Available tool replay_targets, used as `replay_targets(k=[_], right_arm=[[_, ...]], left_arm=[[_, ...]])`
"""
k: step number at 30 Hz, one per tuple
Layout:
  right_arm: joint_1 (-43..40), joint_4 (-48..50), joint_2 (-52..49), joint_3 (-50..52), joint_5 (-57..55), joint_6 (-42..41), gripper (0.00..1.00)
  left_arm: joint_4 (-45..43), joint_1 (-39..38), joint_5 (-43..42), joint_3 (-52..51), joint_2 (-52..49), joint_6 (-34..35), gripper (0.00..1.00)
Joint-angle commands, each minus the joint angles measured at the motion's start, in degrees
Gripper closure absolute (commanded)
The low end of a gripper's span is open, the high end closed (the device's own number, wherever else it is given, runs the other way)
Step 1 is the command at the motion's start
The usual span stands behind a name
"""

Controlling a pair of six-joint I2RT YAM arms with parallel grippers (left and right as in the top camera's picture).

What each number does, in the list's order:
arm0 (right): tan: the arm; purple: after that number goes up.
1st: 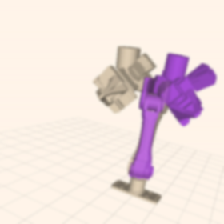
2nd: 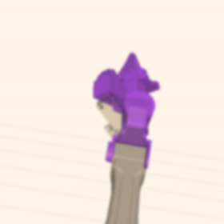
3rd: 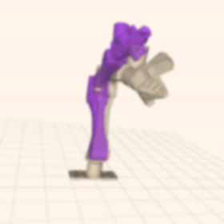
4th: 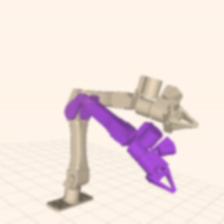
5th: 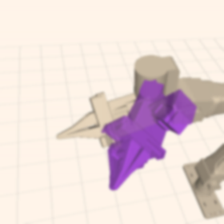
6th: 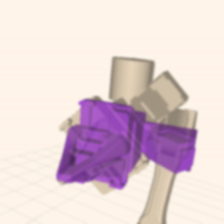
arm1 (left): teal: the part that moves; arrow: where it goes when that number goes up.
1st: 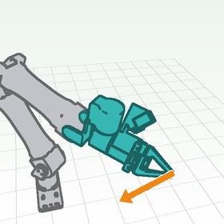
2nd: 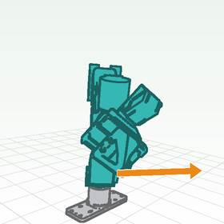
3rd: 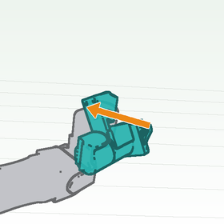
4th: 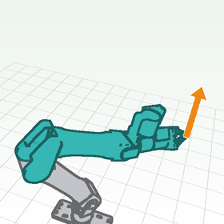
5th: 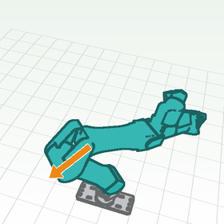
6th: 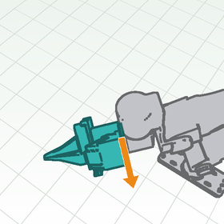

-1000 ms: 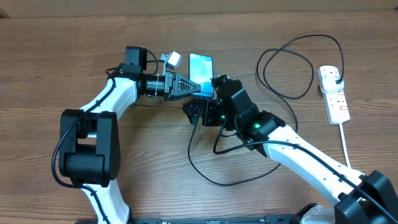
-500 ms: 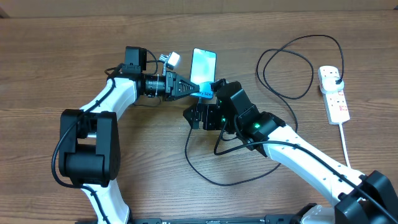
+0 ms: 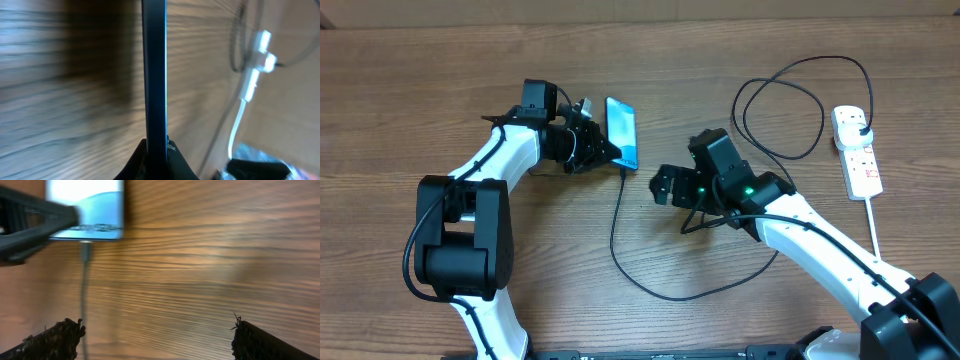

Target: Plug charger to phone and switch on socket

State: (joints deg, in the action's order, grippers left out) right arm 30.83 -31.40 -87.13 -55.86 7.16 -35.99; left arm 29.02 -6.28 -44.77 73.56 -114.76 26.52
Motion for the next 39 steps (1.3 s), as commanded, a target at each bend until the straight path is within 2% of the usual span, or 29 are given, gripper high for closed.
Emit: replay_targets(k=[1,10,22,28,39], right_arm=[[-0.66,-1.18,0.85,-0.44,-3.21,0.5,0.0],[-0.63,-2.78,0.85,-0.42,-3.23,0.5,0.0],[-0.63,-2.78,0.85,-0.42,-3.23,0.5,0.0],[-0.63,-2.78,0.85,-0.42,-3.23,0.5,0.0],[-0.63,-2.78,0.85,-0.42,-3.23,0.5,0.0]], left_arm=[[0.02,0.24,4.46,0.17,0.83,1.97,0.92],[1.16,0.24,10.4,0.17,0.83,2.1,0.91],[1.84,0.2,16.31,0.17,0.83,3.15,0.79],[2.27,-0.68,24.3,0.17,0.83,4.0,0.73],[2.01,-2.01,25.31,0.17,0.81,4.83,0.69]])
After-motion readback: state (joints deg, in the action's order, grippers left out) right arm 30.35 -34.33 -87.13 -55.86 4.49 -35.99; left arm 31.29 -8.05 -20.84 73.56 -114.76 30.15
